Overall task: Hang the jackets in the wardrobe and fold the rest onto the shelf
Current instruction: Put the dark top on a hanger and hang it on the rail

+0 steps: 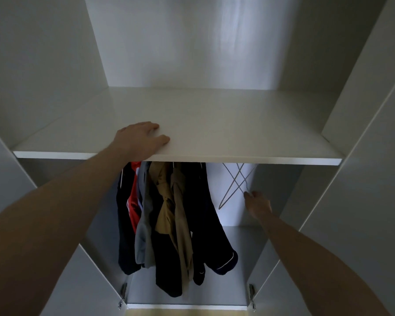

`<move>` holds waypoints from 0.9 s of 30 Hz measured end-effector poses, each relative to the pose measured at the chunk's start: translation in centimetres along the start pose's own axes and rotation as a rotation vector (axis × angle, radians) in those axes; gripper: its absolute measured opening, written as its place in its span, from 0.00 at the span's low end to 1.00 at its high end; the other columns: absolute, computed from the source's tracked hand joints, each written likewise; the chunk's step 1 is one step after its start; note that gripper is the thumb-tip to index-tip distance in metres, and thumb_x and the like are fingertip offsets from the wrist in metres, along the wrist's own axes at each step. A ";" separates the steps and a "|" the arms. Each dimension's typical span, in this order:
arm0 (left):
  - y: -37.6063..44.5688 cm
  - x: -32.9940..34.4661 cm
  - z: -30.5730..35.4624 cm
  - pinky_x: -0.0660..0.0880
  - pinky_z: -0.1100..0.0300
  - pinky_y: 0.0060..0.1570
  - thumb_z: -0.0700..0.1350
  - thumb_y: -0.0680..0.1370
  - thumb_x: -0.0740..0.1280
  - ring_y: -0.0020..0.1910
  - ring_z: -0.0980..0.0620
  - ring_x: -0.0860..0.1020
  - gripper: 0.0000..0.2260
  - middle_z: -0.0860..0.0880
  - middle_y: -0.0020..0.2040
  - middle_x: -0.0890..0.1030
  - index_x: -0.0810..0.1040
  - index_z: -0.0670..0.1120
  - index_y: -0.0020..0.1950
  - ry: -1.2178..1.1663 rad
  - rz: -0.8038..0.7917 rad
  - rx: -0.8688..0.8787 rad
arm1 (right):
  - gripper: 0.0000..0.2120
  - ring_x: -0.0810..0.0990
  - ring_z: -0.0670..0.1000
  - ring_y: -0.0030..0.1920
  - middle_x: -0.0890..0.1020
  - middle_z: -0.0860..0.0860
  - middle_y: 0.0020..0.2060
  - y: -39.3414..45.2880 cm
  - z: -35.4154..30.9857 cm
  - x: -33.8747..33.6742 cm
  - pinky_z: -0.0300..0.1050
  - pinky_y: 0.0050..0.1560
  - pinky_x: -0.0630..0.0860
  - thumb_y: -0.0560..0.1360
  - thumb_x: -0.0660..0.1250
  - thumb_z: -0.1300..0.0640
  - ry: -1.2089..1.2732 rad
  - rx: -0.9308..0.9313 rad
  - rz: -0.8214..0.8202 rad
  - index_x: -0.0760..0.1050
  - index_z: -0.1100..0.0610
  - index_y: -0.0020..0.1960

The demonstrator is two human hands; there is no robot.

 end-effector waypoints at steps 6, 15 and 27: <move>0.1 0.2 -0.1 0.59 0.46 0.77 0.72 0.77 0.58 0.79 0.46 0.64 0.35 0.53 0.81 0.64 0.64 0.56 0.80 -0.017 0.005 -0.003 | 0.22 0.73 0.62 0.72 0.75 0.61 0.73 -0.3 -2.2 2.5 0.46 0.70 0.69 0.86 0.58 0.52 0.158 -0.036 -0.107 0.71 0.62 0.76; 0.2 0.2 -0.1 0.58 0.46 0.78 0.71 0.78 0.59 0.79 0.47 0.64 0.34 0.53 0.81 0.63 0.64 0.56 0.80 -0.024 0.011 -0.001 | 0.39 0.81 0.57 0.63 0.82 0.57 0.63 0.3 -5.1 5.3 0.50 0.66 0.75 0.77 0.68 0.33 0.234 -0.012 -0.113 0.65 0.56 0.78; -0.3 -0.1 0.1 0.58 0.48 0.77 0.72 0.76 0.59 0.79 0.48 0.63 0.35 0.54 0.81 0.64 0.65 0.56 0.80 -0.038 0.025 0.001 | 0.21 0.80 0.59 0.65 0.79 0.59 0.67 0.8 -8.0 7.5 0.51 0.64 0.78 0.82 0.64 0.56 0.167 -0.020 -0.023 0.71 0.60 0.73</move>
Point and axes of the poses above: each hand's wrist, its own y-axis towards the middle knuckle, its own x-axis out of the palm, z = x × y, the point moved 6 cm from there along y, towards the middle knuckle
